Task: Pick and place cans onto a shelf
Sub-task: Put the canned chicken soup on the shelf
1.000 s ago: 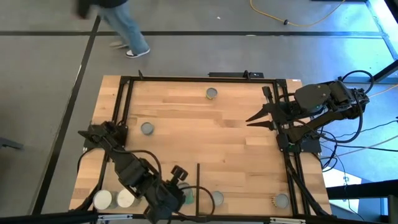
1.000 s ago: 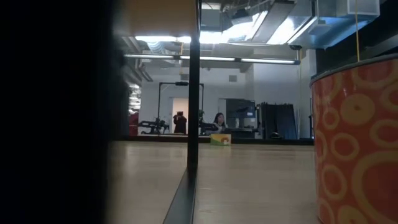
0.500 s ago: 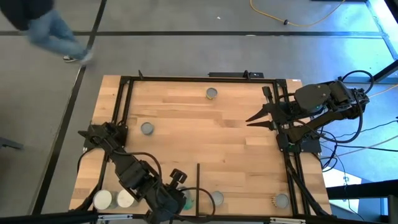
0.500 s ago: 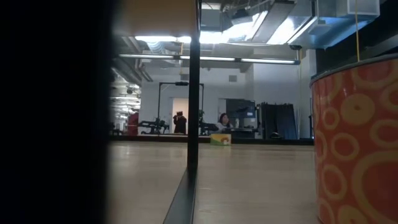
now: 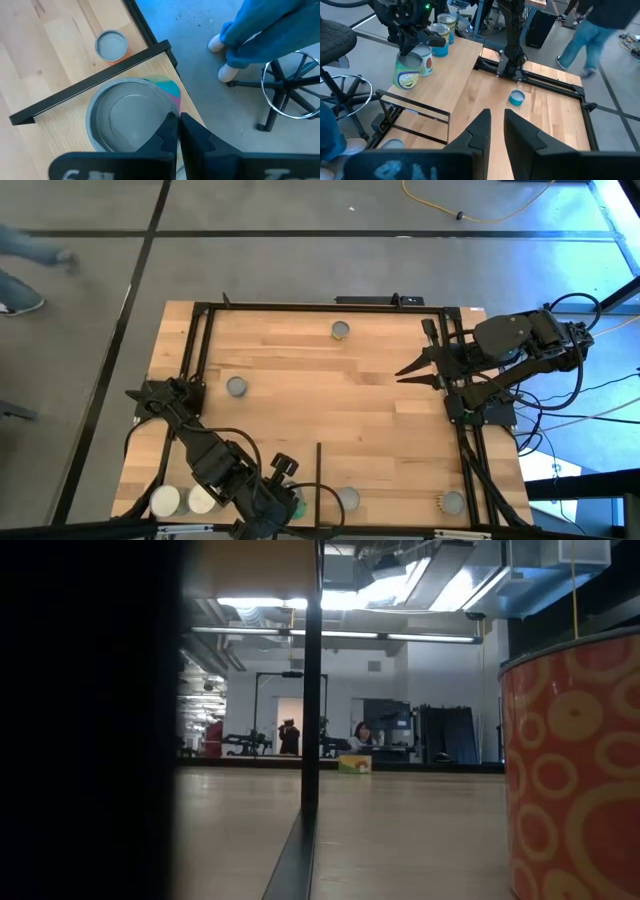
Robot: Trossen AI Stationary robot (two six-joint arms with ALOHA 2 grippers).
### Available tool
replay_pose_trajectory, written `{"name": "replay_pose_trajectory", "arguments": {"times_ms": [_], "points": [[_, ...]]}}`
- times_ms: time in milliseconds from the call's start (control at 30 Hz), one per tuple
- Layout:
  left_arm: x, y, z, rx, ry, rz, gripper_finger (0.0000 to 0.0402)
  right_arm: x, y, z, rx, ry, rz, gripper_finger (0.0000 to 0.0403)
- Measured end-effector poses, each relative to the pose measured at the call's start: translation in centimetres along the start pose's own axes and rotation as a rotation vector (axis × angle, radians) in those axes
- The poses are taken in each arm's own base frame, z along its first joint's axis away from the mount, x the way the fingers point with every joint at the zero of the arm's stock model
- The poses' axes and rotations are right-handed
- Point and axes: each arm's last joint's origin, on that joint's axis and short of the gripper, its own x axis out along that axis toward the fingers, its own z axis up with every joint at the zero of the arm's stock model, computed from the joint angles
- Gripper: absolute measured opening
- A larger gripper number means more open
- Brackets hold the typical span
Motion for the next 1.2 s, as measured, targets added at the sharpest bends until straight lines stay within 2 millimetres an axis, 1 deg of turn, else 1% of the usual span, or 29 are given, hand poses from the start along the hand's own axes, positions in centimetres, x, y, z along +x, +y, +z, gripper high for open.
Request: {"name": "replay_pose_trajectory", "arguments": {"times_ms": [400,733,867,1200], "points": [[0.1,1.2,0.2,-0.023,0.017,-0.01,0.0002,0.0,0.0,0.0,0.0,0.0,0.0,0.0056],[2.0,1.6,-0.5,-0.035,0.089,-0.042,0.0001,0.0,0.0,0.0,0.0,0.0,0.0,0.0056],[2.0,1.8,-0.3,-0.04,0.078,-0.043,0.0002,0.0,0.0,0.0,0.0,0.0,0.0,0.0056],[2.0,2.0,-0.2,-0.048,0.064,-0.042,0.0022,0.0,0.0,0.0,-0.001,0.0,0.0,0.0056]]}}
